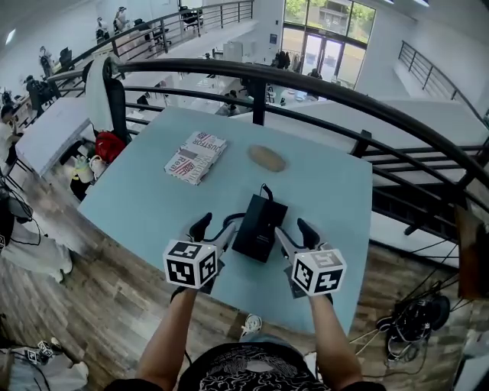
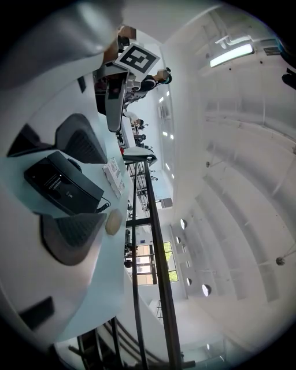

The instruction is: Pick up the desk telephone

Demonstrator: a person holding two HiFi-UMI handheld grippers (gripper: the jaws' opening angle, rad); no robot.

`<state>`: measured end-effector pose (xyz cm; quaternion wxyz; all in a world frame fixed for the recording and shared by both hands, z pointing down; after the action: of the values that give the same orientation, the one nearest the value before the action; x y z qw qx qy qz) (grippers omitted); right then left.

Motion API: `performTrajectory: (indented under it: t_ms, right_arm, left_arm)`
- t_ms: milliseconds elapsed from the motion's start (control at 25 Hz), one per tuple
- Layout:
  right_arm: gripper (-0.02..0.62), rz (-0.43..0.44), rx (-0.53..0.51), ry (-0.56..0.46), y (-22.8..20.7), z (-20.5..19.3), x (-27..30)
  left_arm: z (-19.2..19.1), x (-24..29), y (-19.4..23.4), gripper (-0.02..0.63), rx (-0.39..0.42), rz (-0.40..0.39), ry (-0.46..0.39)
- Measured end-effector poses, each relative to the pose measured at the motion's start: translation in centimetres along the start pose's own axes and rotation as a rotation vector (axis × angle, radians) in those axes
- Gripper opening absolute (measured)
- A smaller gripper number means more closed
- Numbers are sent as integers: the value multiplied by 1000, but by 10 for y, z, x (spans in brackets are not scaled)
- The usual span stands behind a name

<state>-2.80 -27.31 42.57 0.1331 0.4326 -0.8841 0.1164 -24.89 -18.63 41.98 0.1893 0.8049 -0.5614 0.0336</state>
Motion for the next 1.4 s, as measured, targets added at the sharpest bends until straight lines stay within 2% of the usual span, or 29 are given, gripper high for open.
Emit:
performTrajectory:
  t_ms: [400,600,760,1320,1400]
  right_arm:
    - [249,-6,28,41,-20,0,37]
    - [252,-4,68,84,-22,-11,45]
    - [252,-18,106,125,-23,-23,52]
    - [264,-84,280,259,-16,-72,87]
    - [267,-79,305,281,-15,-78,92]
  left_arm:
    - [6,50,22,250,-24,-82,69]
    - [-5,65,34,258,-76,-154,113]
    - [-17,77,45,264,-112,-224,166]
    - [-51,132,92,293,-310,-512,357]
    - [-54,140,94,295,-316,-543,389]
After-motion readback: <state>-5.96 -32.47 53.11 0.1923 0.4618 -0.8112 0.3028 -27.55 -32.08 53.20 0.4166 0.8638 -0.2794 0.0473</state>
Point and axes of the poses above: the fingertips, and each gripper's own axes: x forward along the fingers, y to its left, z out of its top, the point moved 8 cm from there along -x, backward along the fingers, and after that the axes turned 14 degrees about -z, right-handed, at the moved point
